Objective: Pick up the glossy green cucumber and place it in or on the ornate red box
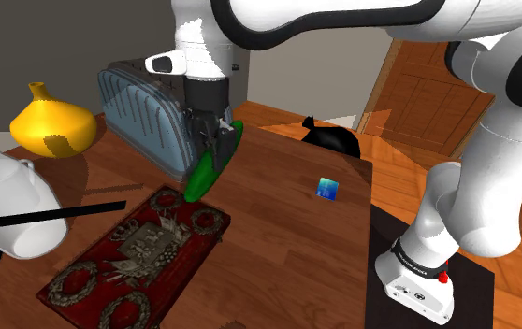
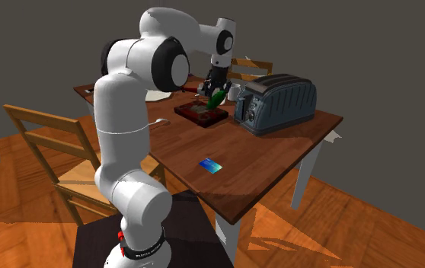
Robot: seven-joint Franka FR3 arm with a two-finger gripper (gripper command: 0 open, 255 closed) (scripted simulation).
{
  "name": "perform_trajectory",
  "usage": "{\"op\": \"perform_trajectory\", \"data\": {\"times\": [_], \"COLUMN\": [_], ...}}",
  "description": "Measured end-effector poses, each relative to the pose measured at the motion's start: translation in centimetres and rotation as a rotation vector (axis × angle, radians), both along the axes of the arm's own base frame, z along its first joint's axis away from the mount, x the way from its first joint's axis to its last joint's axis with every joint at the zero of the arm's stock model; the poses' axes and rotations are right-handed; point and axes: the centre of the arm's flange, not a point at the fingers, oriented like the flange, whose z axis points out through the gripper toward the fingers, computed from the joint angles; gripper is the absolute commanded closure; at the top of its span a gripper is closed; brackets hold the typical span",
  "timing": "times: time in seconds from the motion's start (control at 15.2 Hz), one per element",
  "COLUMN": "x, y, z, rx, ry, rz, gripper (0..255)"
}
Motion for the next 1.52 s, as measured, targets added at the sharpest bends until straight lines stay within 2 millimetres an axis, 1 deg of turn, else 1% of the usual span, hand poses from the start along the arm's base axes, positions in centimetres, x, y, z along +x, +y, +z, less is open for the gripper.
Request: {"op": "perform_trajectory", "data": {"times": [0.4,0.53,0.66,0.73,0.79,1.06,1.32,1.52], "x": [-1.3,-1.5,-1.8,-2.3,-2.1,-2.1,-2.0,-2.1], "y": [7.6,10.6,13.1,14.7,15.5,16.2,15.8,16.2], "z": [0.0,0.0,0.2,0.3,0.0,-1.9,-3.5,-5.2], "rx": [0.000,0.000,0.000,0.000,0.000,0.000,0.004,0.001], "ry": [0.000,0.000,0.001,0.000,0.001,0.000,-0.005,-0.002], "rz": [0.000,0.001,0.001,0.001,0.001,-0.001,-0.003,-0.003], "gripper": [255,255,255,255,255,255,255,255]}}
